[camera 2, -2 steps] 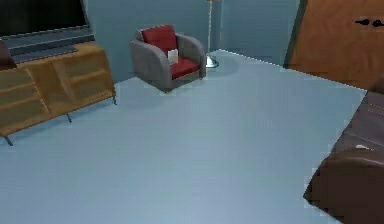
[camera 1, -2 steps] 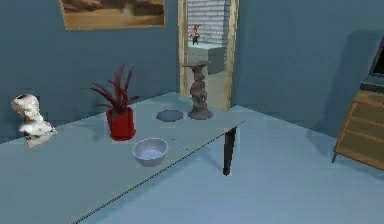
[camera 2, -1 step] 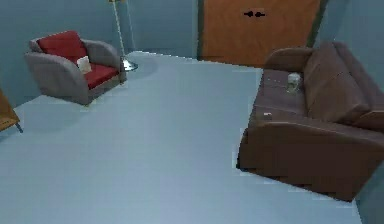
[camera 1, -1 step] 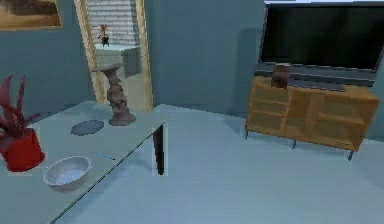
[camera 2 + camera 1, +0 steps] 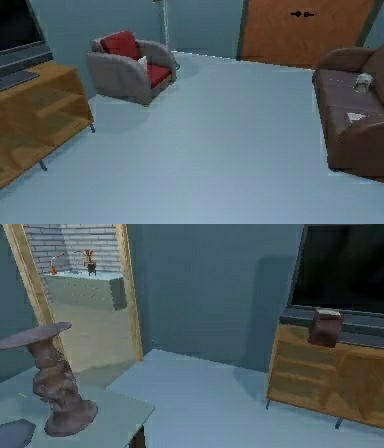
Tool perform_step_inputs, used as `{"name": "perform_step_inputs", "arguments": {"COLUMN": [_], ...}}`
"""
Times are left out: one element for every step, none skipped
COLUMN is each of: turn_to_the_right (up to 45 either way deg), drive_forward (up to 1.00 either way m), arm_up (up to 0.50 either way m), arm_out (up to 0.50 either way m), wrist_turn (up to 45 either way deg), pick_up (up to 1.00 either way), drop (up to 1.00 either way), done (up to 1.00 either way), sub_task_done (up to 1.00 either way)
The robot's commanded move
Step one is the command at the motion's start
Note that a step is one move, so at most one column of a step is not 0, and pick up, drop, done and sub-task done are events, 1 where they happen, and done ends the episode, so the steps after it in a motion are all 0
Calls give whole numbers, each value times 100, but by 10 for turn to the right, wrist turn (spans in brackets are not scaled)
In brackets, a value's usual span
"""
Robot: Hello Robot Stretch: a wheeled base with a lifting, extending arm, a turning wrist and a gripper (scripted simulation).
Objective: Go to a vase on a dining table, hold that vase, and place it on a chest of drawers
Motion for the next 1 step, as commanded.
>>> {"name": "perform_step_inputs", "arguments": {"turn_to_the_right": [-450], "drive_forward": [0], "arm_up": [0], "arm_out": [0], "wrist_turn": [0], "pick_up": [0], "drop": [0], "done": [0], "sub_task_done": [0]}}
